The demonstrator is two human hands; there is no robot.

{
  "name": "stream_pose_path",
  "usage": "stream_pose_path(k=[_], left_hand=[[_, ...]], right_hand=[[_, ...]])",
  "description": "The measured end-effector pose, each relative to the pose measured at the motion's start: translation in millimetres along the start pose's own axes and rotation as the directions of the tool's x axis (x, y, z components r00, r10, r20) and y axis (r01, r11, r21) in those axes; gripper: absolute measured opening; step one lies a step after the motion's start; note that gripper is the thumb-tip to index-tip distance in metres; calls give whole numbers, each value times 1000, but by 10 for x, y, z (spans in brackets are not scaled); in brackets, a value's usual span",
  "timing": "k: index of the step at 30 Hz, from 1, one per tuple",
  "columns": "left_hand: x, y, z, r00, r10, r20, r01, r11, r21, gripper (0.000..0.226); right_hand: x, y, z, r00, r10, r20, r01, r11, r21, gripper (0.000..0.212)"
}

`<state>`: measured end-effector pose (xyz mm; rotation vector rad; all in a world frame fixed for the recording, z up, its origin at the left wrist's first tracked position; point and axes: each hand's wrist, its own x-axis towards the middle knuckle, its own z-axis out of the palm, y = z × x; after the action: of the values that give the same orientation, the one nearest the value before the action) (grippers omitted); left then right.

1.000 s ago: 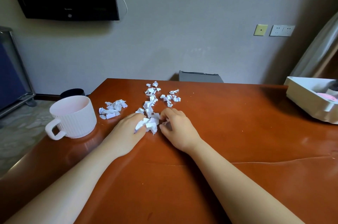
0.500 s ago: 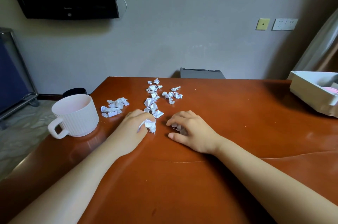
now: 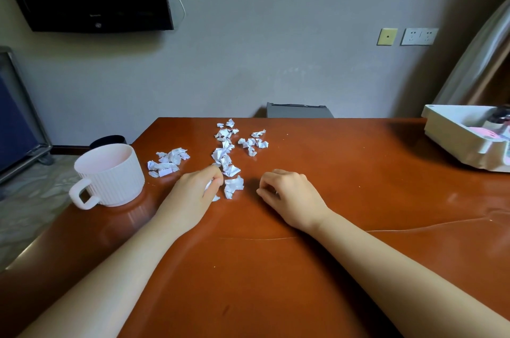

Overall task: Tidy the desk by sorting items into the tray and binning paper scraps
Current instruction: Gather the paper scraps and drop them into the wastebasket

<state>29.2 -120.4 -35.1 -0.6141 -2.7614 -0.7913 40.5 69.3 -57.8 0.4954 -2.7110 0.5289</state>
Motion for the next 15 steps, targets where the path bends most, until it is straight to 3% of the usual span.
stream_pose_path(k=[2,7,10,15], left_hand=[[36,-118,43,992,65,-105,-66,998,-6,16],[86,-326,115,975,84,-204,-101,992,-74,20],[91,-321,110,960,78,-268,-112,987,-115,27],[93,-283,100,944,39,-327,-84,988,-126,25]], right_hand=[[-8,2,2,1000,14,-7,-14,1000,-3,22],[-11,24,12,999,36,-17,-35,998,42,36],[-30,40,-38,993,42,-110,-26,989,143,40],[-71,81,-189,938,200,-285,-95,934,345,44]])
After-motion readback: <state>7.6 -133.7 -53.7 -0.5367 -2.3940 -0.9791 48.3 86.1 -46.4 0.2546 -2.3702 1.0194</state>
